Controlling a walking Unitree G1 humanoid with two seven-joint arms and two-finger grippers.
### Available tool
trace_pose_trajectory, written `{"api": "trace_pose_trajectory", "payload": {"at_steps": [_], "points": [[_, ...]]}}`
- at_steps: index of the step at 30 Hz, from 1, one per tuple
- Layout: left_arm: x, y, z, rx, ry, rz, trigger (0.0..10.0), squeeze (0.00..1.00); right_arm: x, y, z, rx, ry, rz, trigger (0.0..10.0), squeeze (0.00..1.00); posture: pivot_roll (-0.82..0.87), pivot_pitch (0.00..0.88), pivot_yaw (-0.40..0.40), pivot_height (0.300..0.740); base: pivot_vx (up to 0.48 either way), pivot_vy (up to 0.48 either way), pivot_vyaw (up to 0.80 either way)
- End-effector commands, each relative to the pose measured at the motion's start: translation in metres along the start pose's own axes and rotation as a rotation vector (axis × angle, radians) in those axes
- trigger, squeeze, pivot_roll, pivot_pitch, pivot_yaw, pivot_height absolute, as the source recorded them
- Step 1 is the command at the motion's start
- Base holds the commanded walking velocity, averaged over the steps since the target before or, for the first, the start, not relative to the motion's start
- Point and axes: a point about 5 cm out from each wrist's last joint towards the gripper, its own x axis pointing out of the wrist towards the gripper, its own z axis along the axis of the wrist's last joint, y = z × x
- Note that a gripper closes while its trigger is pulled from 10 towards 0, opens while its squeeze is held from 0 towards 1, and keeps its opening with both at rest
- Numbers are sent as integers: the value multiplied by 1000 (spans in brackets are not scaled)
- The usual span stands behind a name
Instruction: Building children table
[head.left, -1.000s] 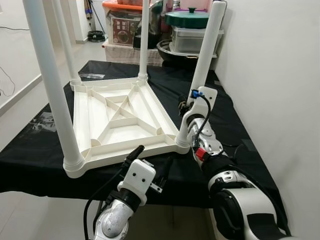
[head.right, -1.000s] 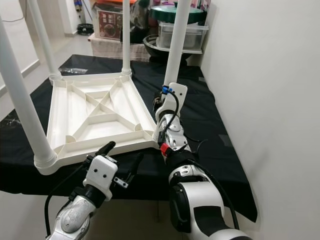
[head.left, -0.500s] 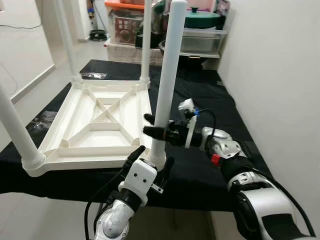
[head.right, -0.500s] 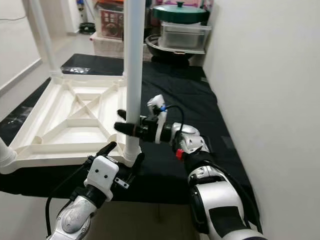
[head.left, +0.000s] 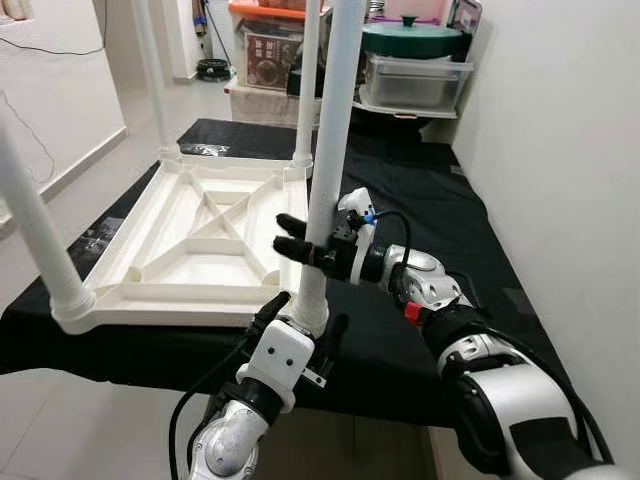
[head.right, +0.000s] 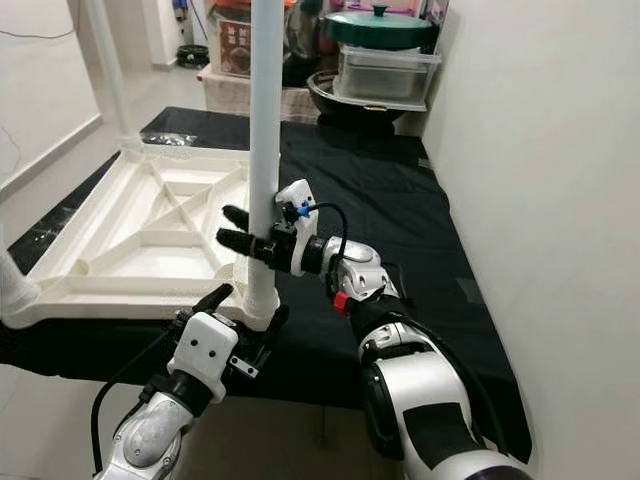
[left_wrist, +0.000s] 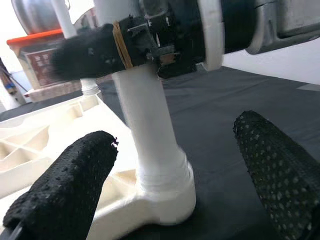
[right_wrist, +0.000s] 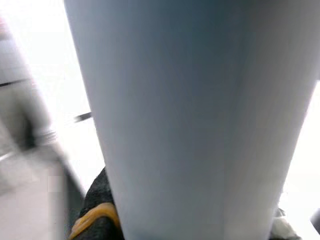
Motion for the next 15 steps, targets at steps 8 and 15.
{"api": "trace_pose_trajectory", "payload": {"at_steps": [8,15], "points": [[-1,-2,-4,-3,20,-8,10000,0,-38,-56,-6,63,19,-986,0,0,83,23,-110,740,0,0,0],[0,-2,-4,-2,20,-8,10000,0,-30,-44,-10,84,-27,-1092,10000,0,87,28,-109,740,0,0,0]]}}
